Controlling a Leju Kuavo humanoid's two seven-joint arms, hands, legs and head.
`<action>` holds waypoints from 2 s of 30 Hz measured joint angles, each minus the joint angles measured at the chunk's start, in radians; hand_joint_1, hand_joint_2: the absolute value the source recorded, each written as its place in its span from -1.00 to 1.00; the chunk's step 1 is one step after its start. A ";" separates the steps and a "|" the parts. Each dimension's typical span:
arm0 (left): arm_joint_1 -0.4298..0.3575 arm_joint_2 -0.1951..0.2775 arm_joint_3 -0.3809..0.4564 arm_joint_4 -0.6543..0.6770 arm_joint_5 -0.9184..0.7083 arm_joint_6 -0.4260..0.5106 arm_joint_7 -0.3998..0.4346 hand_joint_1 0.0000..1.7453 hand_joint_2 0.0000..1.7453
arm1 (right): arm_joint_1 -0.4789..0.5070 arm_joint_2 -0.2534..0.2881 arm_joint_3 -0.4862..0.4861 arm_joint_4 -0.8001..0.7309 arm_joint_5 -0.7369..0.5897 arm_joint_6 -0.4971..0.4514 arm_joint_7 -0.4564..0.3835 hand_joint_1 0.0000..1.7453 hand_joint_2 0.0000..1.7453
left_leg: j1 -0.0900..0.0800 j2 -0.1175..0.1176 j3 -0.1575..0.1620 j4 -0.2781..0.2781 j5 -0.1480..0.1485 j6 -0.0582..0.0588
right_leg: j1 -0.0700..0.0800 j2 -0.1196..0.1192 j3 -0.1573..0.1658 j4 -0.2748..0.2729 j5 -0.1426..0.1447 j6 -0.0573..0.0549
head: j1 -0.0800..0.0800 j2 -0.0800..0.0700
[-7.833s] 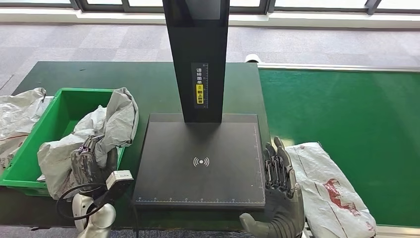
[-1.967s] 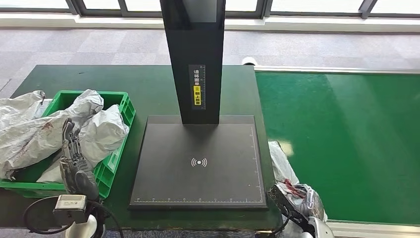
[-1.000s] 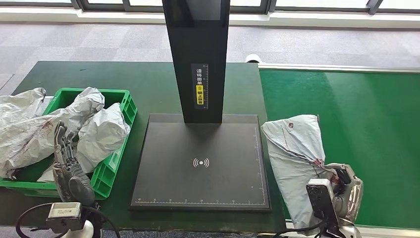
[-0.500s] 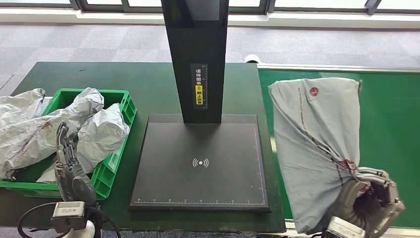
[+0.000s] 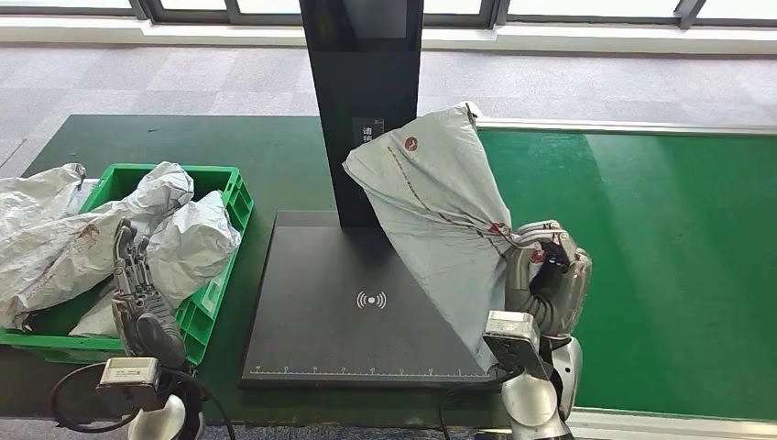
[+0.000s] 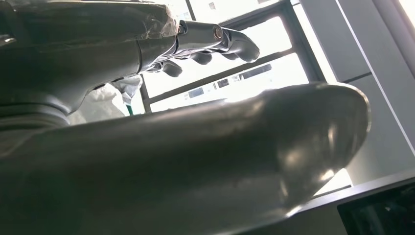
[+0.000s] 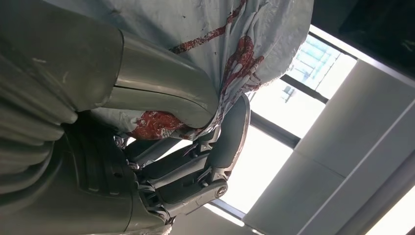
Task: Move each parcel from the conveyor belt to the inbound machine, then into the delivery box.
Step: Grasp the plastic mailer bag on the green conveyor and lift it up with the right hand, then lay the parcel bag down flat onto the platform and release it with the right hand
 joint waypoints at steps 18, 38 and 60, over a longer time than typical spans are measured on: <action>-0.012 -0.011 -0.002 0.030 -0.058 -0.001 0.001 -1.00 -1.00 | -0.065 0.003 0.002 0.202 -0.038 0.025 -0.003 1.00 1.00 | 0.000 -0.001 -0.002 0.000 -0.001 0.000 | 0.000 0.000 -0.001 0.000 0.000 0.000 | 0.000 0.000; -0.069 -0.012 -0.070 0.137 -0.113 -0.038 0.101 -1.00 -1.00 | -0.128 0.003 0.000 0.518 -0.052 0.315 0.014 -1.00 1.00 | 0.000 -0.001 -0.002 0.000 0.000 0.000 | 0.000 0.000 -0.001 0.000 0.000 0.000 | 0.000 0.000; -0.193 0.002 -0.230 0.339 -0.252 0.058 0.224 -1.00 0.50 | -0.021 -0.014 0.115 0.326 0.014 0.386 0.064 -1.00 1.00 | 0.000 -0.001 -0.002 0.001 -0.001 0.000 | 0.000 0.000 -0.002 0.000 0.000 0.000 | 0.000 0.000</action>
